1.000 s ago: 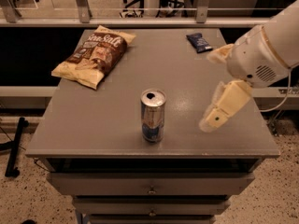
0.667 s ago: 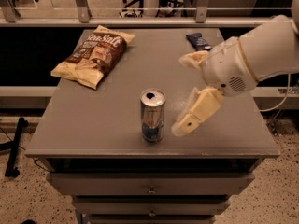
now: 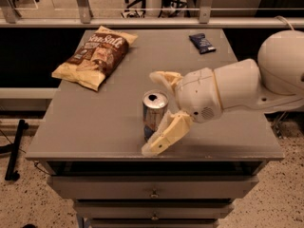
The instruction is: Move redbull can near brown chip bag
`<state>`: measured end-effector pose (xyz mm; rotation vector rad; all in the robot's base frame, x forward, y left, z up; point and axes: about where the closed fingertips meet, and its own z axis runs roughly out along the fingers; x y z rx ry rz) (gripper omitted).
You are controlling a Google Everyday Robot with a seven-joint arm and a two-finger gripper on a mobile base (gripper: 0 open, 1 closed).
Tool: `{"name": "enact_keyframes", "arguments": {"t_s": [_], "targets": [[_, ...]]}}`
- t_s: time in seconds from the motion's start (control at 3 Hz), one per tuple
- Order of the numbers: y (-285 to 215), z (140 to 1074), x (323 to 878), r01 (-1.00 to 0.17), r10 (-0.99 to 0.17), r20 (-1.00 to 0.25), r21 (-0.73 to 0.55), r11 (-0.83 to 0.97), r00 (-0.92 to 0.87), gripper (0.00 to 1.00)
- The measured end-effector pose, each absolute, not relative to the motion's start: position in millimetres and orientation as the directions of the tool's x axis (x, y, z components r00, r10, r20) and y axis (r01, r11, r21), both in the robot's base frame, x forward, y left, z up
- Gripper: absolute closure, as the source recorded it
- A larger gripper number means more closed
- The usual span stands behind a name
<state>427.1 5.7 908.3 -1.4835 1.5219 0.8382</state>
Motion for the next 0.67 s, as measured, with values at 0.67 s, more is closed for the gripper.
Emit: {"name": "enact_keyframes", "arguments": {"t_s": [0.67], "targets": [[1.4,889.9,434.6,-0.991,-0.311,-0.95,-0.076,0.108,0.038,0.18]]}}
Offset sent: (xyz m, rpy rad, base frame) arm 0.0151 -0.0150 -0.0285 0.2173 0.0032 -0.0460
